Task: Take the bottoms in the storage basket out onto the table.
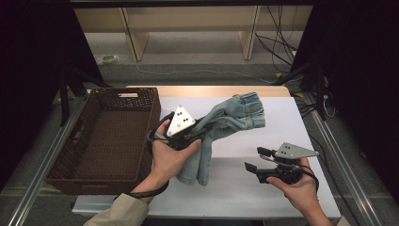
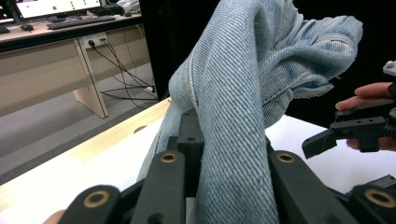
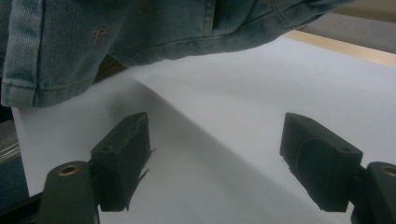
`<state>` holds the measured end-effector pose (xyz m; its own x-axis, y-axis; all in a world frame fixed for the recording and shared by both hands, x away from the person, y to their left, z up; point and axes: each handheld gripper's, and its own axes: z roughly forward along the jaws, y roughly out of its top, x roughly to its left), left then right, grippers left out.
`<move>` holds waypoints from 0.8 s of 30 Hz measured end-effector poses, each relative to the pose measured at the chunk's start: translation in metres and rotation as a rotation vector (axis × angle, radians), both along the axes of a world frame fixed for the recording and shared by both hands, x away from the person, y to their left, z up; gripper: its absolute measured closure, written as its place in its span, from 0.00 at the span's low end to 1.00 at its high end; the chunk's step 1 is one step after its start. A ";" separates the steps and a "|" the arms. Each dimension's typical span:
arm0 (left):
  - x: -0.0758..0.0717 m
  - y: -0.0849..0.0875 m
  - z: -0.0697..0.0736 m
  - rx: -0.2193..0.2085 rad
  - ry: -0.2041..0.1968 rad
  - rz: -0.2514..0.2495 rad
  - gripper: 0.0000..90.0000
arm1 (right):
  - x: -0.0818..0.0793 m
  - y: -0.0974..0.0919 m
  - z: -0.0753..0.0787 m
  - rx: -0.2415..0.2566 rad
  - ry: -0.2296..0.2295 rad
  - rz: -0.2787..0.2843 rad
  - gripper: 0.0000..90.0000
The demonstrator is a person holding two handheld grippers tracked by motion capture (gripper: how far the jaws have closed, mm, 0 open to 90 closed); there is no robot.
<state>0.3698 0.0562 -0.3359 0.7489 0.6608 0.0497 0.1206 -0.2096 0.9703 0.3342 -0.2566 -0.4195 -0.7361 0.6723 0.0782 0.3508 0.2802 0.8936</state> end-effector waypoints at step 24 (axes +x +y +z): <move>0.008 -0.007 -0.022 0.040 0.067 0.000 0.83 | 0.000 0.000 0.000 0.001 0.002 -0.001 0.28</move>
